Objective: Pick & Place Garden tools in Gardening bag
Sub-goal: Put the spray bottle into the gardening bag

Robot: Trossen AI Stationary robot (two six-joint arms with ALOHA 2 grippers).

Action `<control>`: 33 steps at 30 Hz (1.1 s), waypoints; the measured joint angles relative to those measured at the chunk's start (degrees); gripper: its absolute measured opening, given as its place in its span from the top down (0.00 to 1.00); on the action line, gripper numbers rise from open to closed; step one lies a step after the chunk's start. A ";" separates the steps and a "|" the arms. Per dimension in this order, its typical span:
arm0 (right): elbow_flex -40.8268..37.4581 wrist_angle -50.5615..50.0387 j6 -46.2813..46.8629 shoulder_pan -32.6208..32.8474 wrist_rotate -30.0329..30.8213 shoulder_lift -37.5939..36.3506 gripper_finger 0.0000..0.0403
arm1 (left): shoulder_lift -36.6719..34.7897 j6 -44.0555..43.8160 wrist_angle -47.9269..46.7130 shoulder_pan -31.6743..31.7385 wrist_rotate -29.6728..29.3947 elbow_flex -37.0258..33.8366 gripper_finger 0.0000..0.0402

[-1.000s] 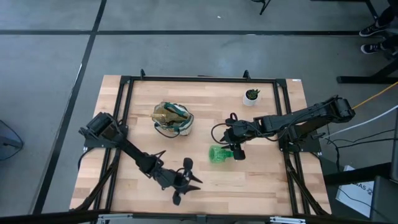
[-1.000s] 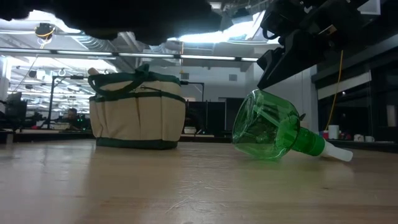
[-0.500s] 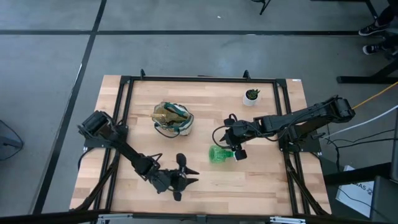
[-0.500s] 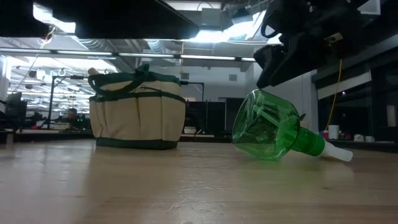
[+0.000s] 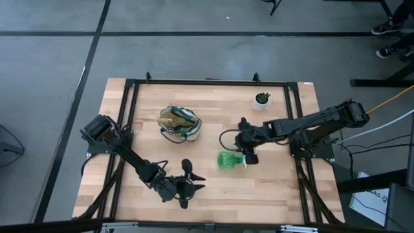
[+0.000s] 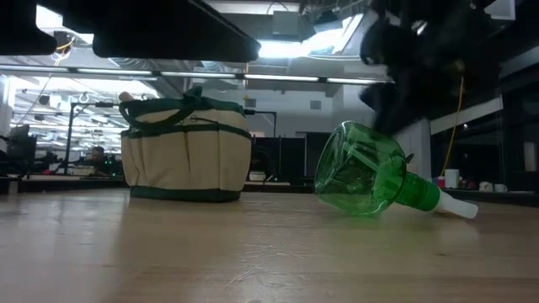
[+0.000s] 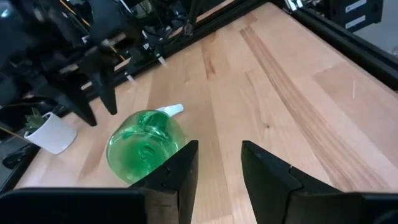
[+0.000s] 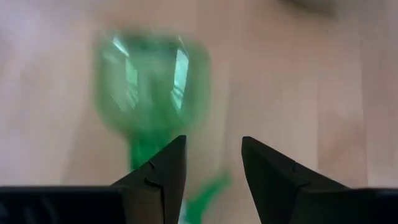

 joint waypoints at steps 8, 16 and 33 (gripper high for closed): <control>0.06 -13.23 6.61 -0.04 1.15 0.07 0.61 | 0.00 -1.31 -0.71 0.34 0.07 0.00 0.71; 0.13 -7.89 7.28 -0.03 1.15 3.89 0.61 | 0.00 -3.10 -1.10 1.55 0.09 0.00 0.72; 0.59 23.07 5.56 3.30 -1.86 17.09 0.61 | 0.02 -13.49 -11.01 1.55 6.01 0.00 0.72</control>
